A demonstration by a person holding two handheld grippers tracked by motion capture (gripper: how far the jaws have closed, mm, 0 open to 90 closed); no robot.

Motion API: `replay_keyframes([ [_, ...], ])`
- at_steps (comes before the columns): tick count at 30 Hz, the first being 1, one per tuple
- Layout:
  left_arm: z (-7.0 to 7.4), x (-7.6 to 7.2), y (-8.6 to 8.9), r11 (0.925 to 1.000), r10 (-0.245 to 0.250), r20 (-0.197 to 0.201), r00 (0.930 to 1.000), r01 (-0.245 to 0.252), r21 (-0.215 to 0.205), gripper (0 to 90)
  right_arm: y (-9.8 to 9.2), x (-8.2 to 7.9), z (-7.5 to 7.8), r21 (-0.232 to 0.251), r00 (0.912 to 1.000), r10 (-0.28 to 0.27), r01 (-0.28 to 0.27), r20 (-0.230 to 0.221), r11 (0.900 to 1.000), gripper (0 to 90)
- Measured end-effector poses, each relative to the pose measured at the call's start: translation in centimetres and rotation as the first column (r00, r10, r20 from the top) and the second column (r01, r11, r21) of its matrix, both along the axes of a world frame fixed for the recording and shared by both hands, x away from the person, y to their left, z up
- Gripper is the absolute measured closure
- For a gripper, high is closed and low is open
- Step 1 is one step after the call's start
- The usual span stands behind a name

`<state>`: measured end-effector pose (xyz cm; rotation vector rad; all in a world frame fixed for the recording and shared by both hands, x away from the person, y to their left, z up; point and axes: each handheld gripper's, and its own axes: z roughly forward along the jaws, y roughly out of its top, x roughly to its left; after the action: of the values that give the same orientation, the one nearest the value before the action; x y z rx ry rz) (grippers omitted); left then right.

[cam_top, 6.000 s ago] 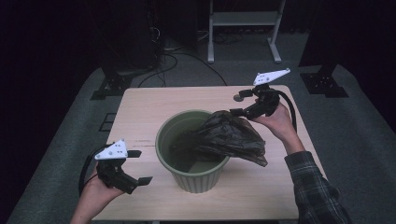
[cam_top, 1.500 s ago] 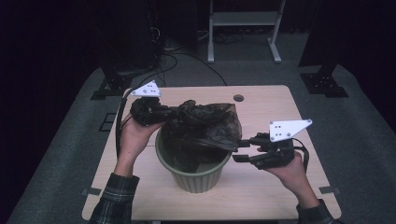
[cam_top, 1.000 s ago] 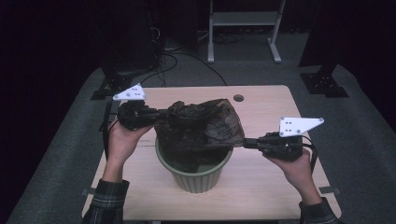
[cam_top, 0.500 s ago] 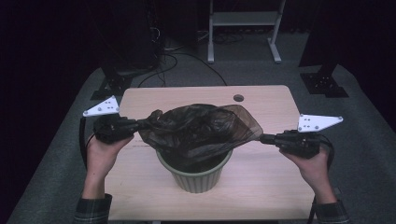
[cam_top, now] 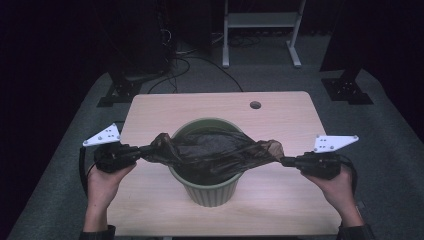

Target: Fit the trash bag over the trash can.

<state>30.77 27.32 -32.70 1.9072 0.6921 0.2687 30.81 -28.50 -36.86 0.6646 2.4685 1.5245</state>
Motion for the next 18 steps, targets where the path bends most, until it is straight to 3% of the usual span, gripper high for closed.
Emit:
replay_keyframes([
  [4, -0.5, -0.1, 0.1, 0.9998, -0.004, 0.0, 1.0, 0.004, -0.022, 90.0, -0.2, 0.3, -0.9, -0.003, 0.9997, -0.012, 0.012, -0.022, 1.0, 88.9],
  [7, -0.3, -0.5, -0.1, 0.9995, -0.014, 0.013, 0.9998, 0.014, -0.029, 90.0, -0.7, 0.2, -0.3, 0.047, 0.9998, -0.016, 0.016, -0.008, 0.999, 76.2],
  [14, 0.1, -0.6, -0.6, 0.9992, -0.029, 0.034, 0.999, 0.03, -0.026, 89.9, -1.7, -0.2, 4.2, 0.137, 0.9943, -0.039, 0.025, 0.1, 0.99, 67.6],
  [18, 0.1, -0.5, -0.9, 0.9985, -0.04, 0.041, 0.9984, 0.041, -0.035, 89.9, -0.7, 0.2, 6.5, 0.167, 0.989, -0.026, 0.001, 0.146, 0.986, 64.6],
])
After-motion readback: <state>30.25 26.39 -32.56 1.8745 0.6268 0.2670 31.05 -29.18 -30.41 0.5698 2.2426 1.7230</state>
